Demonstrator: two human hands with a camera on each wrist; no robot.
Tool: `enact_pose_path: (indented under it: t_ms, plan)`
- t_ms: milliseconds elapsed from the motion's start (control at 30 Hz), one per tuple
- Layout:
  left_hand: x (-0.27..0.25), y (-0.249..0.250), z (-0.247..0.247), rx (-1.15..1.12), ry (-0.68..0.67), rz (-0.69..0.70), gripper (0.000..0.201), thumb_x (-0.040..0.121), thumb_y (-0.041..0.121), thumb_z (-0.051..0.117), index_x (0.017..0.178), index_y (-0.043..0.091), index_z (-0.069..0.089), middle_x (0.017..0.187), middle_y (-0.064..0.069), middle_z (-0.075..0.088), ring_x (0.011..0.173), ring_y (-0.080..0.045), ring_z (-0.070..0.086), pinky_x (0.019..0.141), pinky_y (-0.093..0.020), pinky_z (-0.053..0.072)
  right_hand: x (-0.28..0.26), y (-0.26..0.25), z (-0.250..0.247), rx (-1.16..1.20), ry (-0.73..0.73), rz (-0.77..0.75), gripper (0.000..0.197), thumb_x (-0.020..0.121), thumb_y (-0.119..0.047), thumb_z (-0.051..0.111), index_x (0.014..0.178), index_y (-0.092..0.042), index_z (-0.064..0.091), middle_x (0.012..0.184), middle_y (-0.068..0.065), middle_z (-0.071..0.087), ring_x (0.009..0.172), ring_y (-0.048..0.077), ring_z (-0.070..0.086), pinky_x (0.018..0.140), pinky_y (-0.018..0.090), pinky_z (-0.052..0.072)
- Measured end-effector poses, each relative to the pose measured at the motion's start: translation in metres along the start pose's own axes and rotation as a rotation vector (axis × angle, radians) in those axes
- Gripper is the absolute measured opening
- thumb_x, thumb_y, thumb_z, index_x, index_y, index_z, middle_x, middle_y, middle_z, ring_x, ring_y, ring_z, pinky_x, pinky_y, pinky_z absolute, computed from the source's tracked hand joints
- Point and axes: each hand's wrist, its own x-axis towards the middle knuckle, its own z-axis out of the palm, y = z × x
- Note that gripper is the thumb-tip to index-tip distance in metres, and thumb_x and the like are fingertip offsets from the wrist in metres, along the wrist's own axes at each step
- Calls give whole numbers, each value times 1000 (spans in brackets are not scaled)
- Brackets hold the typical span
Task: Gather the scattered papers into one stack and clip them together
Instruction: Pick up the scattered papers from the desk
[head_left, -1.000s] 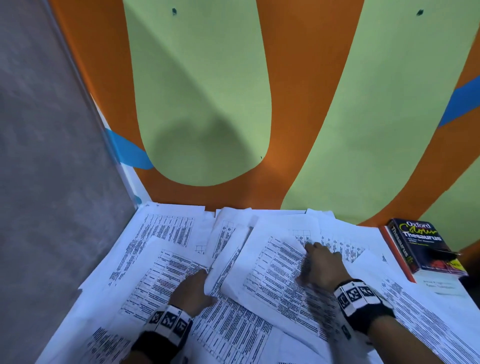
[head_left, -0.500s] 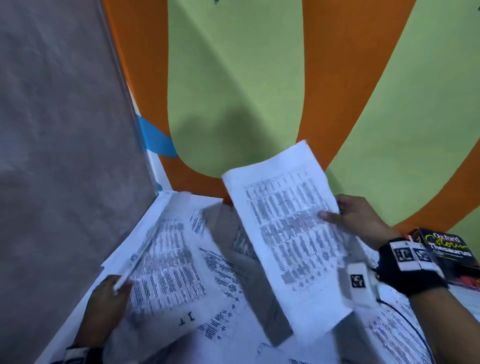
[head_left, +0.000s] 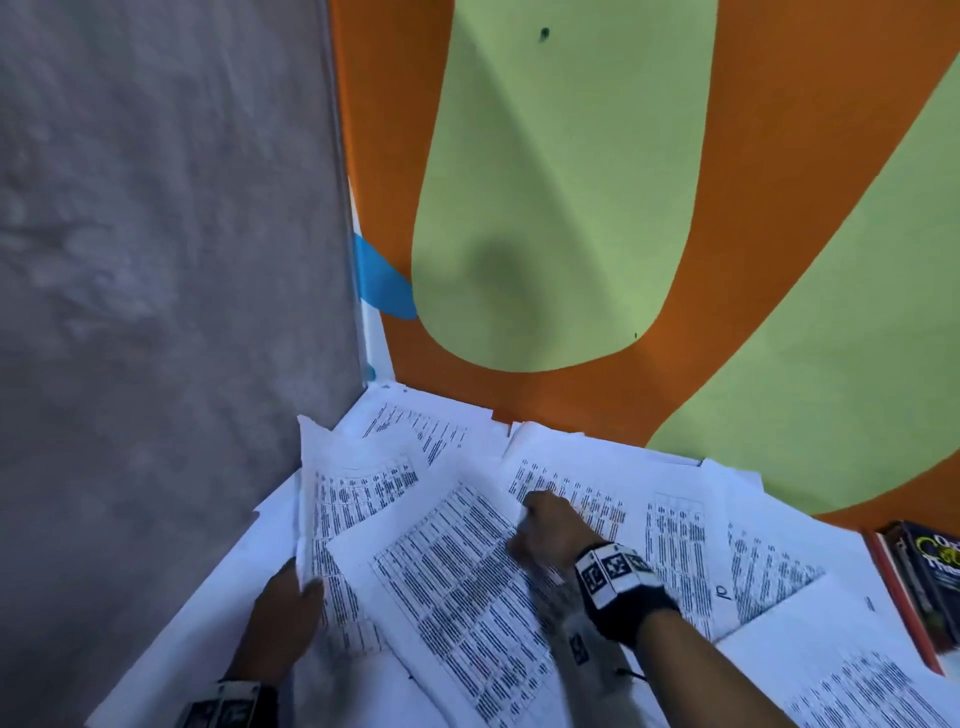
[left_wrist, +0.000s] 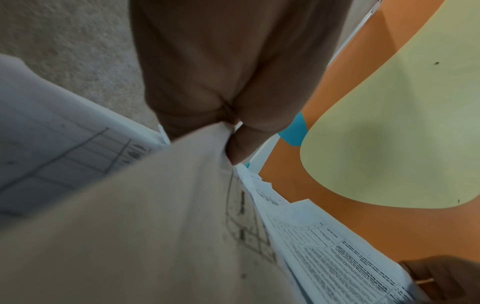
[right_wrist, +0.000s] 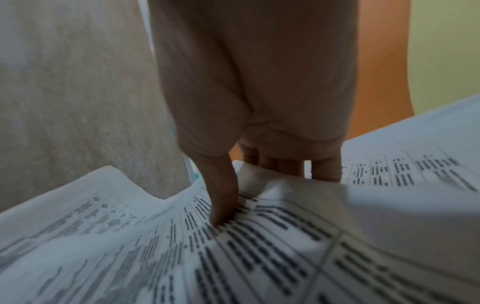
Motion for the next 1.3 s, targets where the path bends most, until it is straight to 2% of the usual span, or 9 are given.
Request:
enact_pose_path:
  t_ms: [133, 333, 467, 700, 833, 967, 1067, 1200, 1300]
  plan:
    - [2, 6, 6, -25, -20, 19, 40, 92, 10, 54, 126, -11, 51, 125, -32, 57, 118, -45, 52, 95, -40, 37, -11, 2, -13, 40, 55, -39, 29, 77, 3, 52, 57, -17, 51, 75, 12, 67, 79, 29, 71, 64, 36, 55]
    - [9, 5, 7, -129, 14, 105, 36, 93, 11, 56, 123, -9, 55, 123, -29, 60, 118, -44, 54, 95, -42, 39, -67, 22, -102, 35, 406, -112, 31, 74, -7, 72, 53, -19, 53, 53, -4, 52, 45, -3, 45, 48, 22, 35]
    - [11, 10, 6, -262, 16, 177, 33, 94, 13, 58, 121, -6, 58, 119, -24, 63, 116, -40, 56, 95, -43, 40, -126, 47, -163, 365, 666, -80, 8, 80, -13, 72, 74, -8, 68, 53, 2, 63, 44, 3, 48, 45, 19, 41]
    - [-4, 69, 16, -499, -122, 302, 30, 97, 15, 50, 124, 3, 57, 103, -33, 62, 110, -50, 55, 92, -55, 45, -131, 66, -143, 1208, 454, 51, 37, 68, -10, 64, 103, 2, 64, 109, 14, 71, 97, 20, 69, 78, 26, 59]
    - [-11, 96, 26, -644, -243, 332, 23, 97, 15, 51, 117, 15, 63, 109, 0, 71, 116, -26, 60, 98, -40, 43, -104, 63, -95, 1176, 407, 105, 35, 81, -16, 66, 108, 7, 66, 110, 21, 70, 104, 33, 65, 99, 47, 48]
    - [-24, 116, 30, -755, -432, 268, 34, 80, 39, 70, 105, 17, 68, 93, -8, 76, 94, -37, 69, 78, -47, 56, -95, 51, -73, 1025, 373, 92, 25, 86, -9, 66, 107, 6, 65, 91, 10, 70, 74, 18, 62, 64, 21, 53]
    - [-37, 126, 26, -801, -525, 288, 28, 70, 42, 78, 91, 24, 73, 77, -5, 73, 77, -28, 68, 58, -28, 57, -92, 50, -68, 1076, 239, 43, 32, 82, 5, 65, 111, -5, 63, 102, 11, 73, 81, 20, 67, 72, 30, 54]
    - [-30, 133, 23, -873, -556, 245, 52, 87, 68, 41, 108, 31, 70, 111, 0, 72, 102, -18, 68, 89, -41, 52, -94, 43, -69, 946, 416, -75, 31, 80, 8, 65, 109, -4, 65, 97, 9, 74, 83, 16, 70, 75, 27, 56]
    - [-23, 155, 17, -737, -438, 492, 66, 77, 67, 60, 130, 30, 52, 127, 8, 65, 119, -16, 61, 98, -42, 50, -98, 27, -75, 833, 656, -191, 14, 87, 0, 62, 102, 0, 62, 80, 0, 68, 63, -1, 62, 61, 13, 48]
